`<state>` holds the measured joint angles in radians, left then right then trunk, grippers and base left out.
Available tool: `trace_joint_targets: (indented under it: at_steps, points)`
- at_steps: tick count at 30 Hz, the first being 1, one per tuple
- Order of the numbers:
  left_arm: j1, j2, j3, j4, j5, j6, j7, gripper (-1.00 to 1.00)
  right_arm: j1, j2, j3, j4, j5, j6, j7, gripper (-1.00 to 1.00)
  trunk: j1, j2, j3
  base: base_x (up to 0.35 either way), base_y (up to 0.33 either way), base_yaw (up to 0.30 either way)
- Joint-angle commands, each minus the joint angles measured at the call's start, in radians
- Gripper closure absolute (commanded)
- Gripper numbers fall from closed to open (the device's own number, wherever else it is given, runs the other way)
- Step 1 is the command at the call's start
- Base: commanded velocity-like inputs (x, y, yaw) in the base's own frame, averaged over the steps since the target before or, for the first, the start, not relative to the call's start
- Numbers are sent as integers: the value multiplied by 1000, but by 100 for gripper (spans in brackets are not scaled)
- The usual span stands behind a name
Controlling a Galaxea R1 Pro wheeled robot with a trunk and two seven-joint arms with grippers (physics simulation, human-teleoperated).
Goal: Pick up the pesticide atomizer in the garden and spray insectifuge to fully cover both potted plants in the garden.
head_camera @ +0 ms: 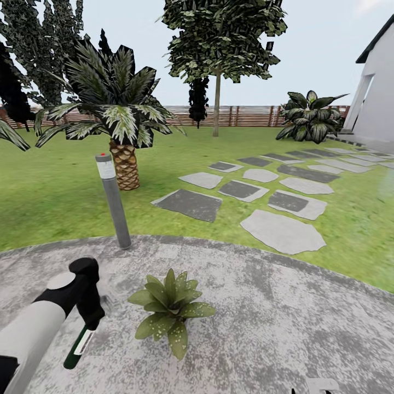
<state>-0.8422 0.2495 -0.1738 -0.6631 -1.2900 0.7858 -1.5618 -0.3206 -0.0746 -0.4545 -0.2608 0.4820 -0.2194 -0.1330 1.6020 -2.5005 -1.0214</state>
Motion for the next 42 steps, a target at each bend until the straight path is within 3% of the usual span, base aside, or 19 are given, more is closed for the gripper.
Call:
trace_joint_targets:
  at_steps: [1, 6, 11, 15, 17, 28, 37, 42]
  points:
    - [1, -1, -3, 0, -5, 11, -9, 100, -1, 1, -8, 2, 10, -5, -2, -100, 0, 0, -1, 0, 0, 0]
    - [3, -26, -3, -10, -5, 16, -9, 100, -2, 1, -11, -1, 10, -4, -2, -100, 0, 0, 0, 0, 187, -143]
    - [3, -28, -5, -12, -6, 16, -9, 100, -1, -2, -21, -44, 10, -1, -2, -100, 0, 0, 2, -109, 289, -269]
    - [4, -31, -2, -11, -6, 16, -9, 100, -1, 0, -100, -49, 10, 1, 0, -100, 0, 0, 3, -196, 273, -151]
    - [4, -37, -1, -11, -6, 17, -9, 100, -1, 1, -111, -49, 13, 0, 3, -100, 0, 0, 3, -252, 227, -19]
    - [5, -58, -4, -10, -6, 24, -9, 100, -1, 1, -117, -50, 12, -1, -1, -100, 0, 0, 3, -108, 285, -3]
    - [5, -88, -4, -12, -6, 24, -9, 100, -2, 1, -118, -46, 12, 2, -1, -100, 0, 0, 3, 199, 274, -237]
    - [4, -91, -2, -9, -6, 24, -9, 100, -1, 1, -118, -44, 12, 2, -1, -100, 0, 0, 0, 268, 180, -258]
